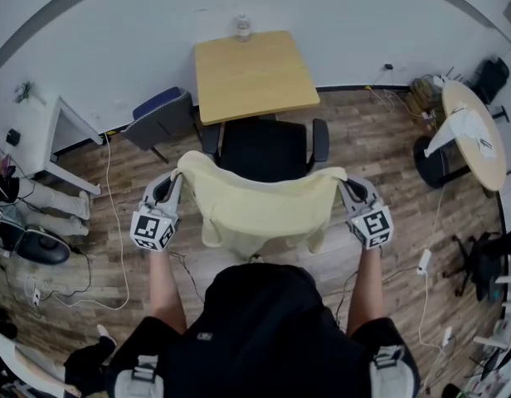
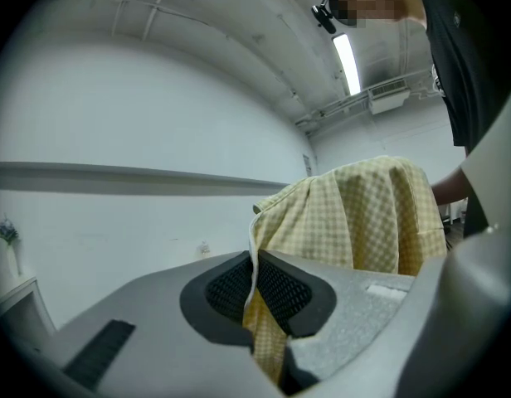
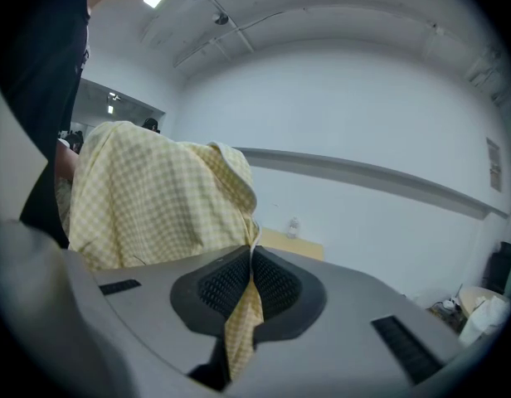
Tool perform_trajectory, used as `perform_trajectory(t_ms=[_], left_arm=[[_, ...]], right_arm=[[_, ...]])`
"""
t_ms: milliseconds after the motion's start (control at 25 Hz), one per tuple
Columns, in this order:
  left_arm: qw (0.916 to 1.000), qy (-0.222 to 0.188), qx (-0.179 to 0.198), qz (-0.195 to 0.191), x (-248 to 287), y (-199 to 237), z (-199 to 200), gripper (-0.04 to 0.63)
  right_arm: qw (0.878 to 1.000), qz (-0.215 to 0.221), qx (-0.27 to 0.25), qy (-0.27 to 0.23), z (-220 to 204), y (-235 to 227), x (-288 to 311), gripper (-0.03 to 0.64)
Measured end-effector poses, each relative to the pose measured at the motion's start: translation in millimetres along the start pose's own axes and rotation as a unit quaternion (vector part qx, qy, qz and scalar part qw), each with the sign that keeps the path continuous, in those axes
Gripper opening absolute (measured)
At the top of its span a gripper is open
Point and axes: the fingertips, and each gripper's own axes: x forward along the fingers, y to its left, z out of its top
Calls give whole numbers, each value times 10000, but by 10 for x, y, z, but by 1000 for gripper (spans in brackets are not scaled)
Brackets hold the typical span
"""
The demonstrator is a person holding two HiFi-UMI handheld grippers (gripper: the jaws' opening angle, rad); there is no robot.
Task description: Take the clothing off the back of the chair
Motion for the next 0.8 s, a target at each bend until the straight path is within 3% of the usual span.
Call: perform_trajectory(t_ms=[400, 800], left_arm=[[9990, -265, -103, 343, -128, -30, 91, 8], [9952, -471, -202, 829, -445, -59, 352, 6]], right_arm=[[9992, -356, 61, -140, -17, -100, -72, 6], [9943, -857, 100, -634, 175, -311, -315, 5]])
